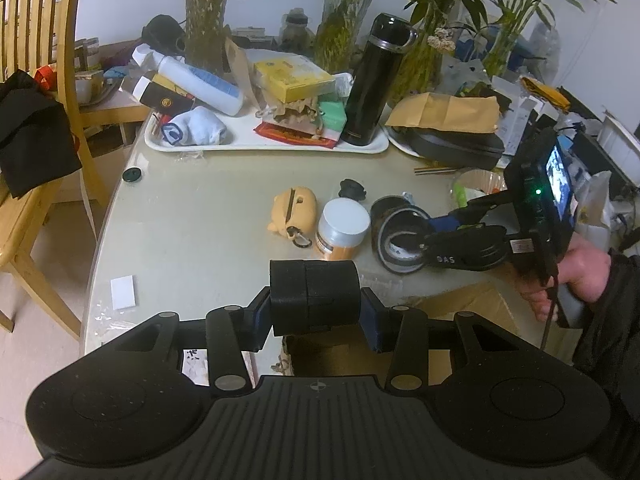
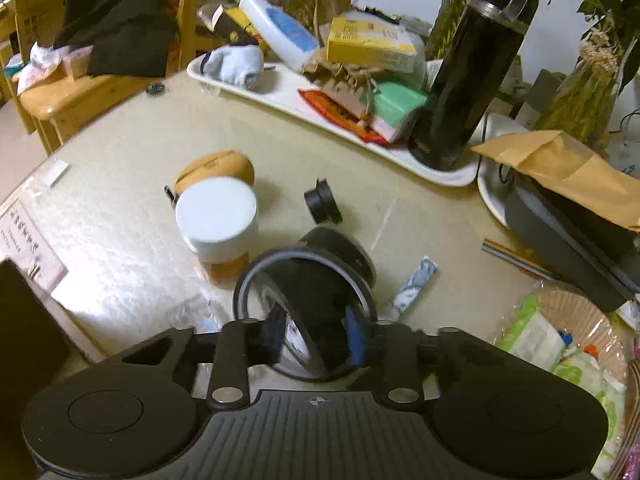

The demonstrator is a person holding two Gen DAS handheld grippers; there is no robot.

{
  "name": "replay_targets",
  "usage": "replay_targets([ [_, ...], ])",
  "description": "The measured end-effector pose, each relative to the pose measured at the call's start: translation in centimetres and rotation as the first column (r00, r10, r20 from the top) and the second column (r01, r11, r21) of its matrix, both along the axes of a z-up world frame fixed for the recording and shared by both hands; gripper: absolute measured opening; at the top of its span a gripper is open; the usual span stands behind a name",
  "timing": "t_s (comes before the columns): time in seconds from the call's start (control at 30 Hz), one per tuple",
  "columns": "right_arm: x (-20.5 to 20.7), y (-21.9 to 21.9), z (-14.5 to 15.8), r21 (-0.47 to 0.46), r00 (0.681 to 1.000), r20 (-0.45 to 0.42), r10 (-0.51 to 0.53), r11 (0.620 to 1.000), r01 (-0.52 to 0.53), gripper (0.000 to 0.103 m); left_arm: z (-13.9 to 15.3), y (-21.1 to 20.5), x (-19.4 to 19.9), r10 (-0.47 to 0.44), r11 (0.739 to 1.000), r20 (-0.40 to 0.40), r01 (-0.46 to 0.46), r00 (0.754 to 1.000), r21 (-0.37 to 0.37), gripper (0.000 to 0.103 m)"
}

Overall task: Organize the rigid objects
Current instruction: 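Close the right gripper on the black tape roll while the left gripper holds the cap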

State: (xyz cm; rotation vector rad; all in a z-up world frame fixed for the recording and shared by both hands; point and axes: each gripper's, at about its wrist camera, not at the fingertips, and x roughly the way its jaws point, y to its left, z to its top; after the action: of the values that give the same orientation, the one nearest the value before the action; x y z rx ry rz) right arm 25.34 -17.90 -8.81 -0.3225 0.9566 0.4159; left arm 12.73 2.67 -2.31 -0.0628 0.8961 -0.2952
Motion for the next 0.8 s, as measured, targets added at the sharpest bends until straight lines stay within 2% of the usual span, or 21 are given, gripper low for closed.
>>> replay_targets([
  [0.27,-0.4,-0.3,-0.2,0.019,0.999,-0.049,0.001,1.000,0.000,0.023,-0.1,-0.4,-0.2,-0.005,1.000,-0.006,0.005,1.000,0.002,0.044],
  [0.53,-1.4,0.2,1.1,0.054,0.999,-0.012,0.033,0.998,-0.032,0.020,0.2,-0.6,-0.6,-0.009,1.000,0.001,0.009,1.000,0.011,0.044],
  [0.8,-2.0,-0.7,2.8,0.120,1.000,0.019,0.002,0.993,-0.004,0.020,0.2,-0.6,-0.9,-0.001,1.000,-0.001,0.001,1.000,0.019,0.044],
])
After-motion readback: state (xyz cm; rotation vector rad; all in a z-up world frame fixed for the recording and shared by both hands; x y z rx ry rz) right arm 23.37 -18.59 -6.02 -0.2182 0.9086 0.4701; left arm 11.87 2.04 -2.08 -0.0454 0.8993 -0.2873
